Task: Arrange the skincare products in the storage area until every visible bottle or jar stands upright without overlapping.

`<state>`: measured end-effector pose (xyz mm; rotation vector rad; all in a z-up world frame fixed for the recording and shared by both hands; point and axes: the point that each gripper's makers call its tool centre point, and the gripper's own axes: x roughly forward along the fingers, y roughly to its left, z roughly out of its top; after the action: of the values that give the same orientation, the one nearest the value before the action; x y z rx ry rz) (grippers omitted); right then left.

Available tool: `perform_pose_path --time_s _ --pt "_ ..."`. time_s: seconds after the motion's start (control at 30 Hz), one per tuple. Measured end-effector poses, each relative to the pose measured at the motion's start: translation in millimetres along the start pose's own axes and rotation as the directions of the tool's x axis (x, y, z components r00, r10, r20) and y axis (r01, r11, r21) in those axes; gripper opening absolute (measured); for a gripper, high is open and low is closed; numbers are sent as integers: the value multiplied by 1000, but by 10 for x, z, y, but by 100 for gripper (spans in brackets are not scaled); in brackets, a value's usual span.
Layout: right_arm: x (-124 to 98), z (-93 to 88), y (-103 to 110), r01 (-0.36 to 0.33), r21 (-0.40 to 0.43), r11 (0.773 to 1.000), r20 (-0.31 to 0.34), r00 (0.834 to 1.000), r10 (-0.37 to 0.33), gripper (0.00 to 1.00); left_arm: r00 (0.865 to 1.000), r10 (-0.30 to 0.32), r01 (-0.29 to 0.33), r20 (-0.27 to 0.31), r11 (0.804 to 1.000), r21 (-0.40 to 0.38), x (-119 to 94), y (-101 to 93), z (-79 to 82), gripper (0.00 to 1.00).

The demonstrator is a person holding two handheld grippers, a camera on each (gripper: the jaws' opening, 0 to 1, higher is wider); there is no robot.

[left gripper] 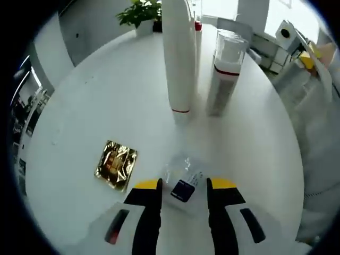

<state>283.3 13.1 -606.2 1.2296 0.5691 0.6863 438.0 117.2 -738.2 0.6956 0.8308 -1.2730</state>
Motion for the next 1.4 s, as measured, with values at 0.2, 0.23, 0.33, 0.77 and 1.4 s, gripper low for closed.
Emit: perform_pose_path --time_s 0.2,0.23,0.33,0.77,1.4 --pt "6 1 -11 5 6 1000 -3 1000 -5 1 1000 26 -26 -7 998 -57 -10 26 -42 31" --pt "6 -3 -10 5 5 1000 -6 1000 -5 1 999 36 -37 -6 996 -79 -19 29 -58 31" --pt "11 -18 -12 6 1 1000 -14 1000 -6 1 999 53 -53 -7 992 -112 -57 15 -118 31" --pt "63 -69 -23 0 16 1000 -27 1000 1 1 993 118 -115 -5 956 -269 -317 -217 -538 31" --pt "116 -132 -44 5 27 1000 -47 999 -4 1 987 156 -157 -32 920 -359 -510 -558 -861 31"
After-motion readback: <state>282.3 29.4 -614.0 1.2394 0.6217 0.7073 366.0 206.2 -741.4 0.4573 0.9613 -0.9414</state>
